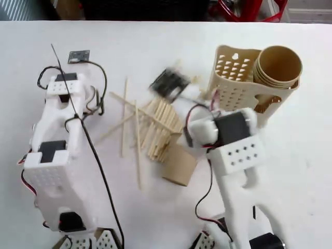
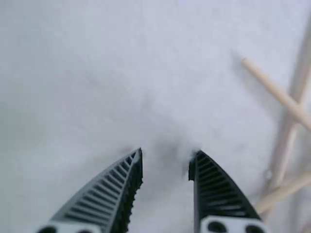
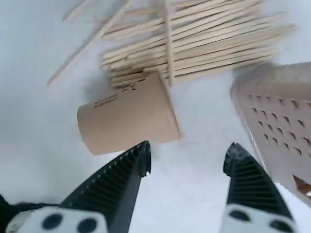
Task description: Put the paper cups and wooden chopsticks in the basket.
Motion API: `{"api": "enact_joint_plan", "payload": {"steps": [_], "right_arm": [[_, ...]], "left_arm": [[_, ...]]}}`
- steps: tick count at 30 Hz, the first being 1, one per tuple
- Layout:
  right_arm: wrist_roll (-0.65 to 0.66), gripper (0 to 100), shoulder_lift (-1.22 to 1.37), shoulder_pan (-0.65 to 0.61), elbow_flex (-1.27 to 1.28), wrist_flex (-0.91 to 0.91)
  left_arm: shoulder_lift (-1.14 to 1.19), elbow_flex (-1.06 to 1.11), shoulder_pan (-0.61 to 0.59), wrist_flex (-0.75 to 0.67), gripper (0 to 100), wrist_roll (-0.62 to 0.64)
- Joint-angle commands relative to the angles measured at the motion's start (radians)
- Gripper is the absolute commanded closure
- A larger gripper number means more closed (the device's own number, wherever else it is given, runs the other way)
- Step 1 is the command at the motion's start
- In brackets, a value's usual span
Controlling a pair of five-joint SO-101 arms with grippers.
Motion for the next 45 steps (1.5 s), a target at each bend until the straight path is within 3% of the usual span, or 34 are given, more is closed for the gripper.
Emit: {"api": "enact_joint_plan", "payload": {"steps": [1,10,17,29,35,45], "right_arm": [[0.160,75.8,-0.022,-0.018,0.126,-0.096],[0.207,75.8,-0.021,0.042,0.407,-0.387],[0.282,75.8,-0.021,0.097,0.517,-0.475],[0.304,76.3,-0.033,0.058,0.551,-0.443],[0.456,96.4,-0.033,-0.018,0.554,-0.371],[0.396,98.1,-0.077,0.099,0.470,-0.349]], "left_arm": [[-0.056,-0.008,0.005,-0.014,83,0.003],[-0.056,-0.009,0.005,-0.014,83,0.003],[-0.056,-0.012,0.005,-0.014,83,0.003],[-0.056,-0.012,0.004,-0.014,83,0.003],[-0.056,-0.012,0.004,-0.014,83,0.003],[-0.056,-0.009,0.002,-0.014,83,0.003]]}}
